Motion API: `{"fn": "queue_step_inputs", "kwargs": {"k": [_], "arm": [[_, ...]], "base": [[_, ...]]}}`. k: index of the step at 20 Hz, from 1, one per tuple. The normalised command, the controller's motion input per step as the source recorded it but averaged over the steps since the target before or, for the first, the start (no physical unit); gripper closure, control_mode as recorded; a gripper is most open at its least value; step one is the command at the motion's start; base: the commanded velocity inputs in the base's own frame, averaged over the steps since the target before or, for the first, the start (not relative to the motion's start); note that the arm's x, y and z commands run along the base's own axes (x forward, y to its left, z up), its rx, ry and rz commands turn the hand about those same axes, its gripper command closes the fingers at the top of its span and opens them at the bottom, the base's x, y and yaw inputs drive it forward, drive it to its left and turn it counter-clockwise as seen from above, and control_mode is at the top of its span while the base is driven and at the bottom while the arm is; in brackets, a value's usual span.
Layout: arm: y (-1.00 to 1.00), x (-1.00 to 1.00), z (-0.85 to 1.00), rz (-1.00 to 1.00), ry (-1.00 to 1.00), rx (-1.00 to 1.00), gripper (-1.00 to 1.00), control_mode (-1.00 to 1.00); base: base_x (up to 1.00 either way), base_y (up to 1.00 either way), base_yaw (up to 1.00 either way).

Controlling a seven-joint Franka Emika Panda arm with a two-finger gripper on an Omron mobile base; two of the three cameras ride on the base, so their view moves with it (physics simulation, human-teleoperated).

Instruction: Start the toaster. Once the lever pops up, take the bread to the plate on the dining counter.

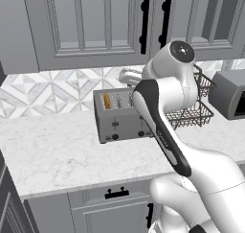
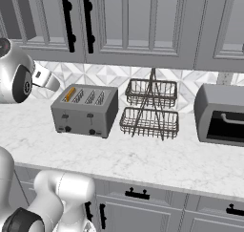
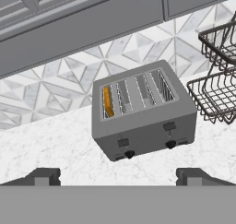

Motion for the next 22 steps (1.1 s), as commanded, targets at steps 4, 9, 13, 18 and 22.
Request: {"fn": "queue_step_inputs", "kwargs": {"k": [4,9,13,18,22], "arm": [[0.0,0.0,0.0,0.0,0.0,0.0,-1.0,-1.0],[0.0,0.0,0.0,0.0,0.0,0.0,-1.0,-1.0],[0.0,0.0,0.0,0.0,0.0,0.0,-1.0,-1.0],[0.0,0.0,0.0,0.0,0.0,0.0,-1.0,-1.0],[0.0,0.0,0.0,0.0,0.0,0.0,-1.0,-1.0]], "base": [[0.0,0.0,0.0],[0.0,0.0,0.0],[0.0,0.0,0.0],[0.0,0.0,0.0],[0.0,0.0,0.0]]}}
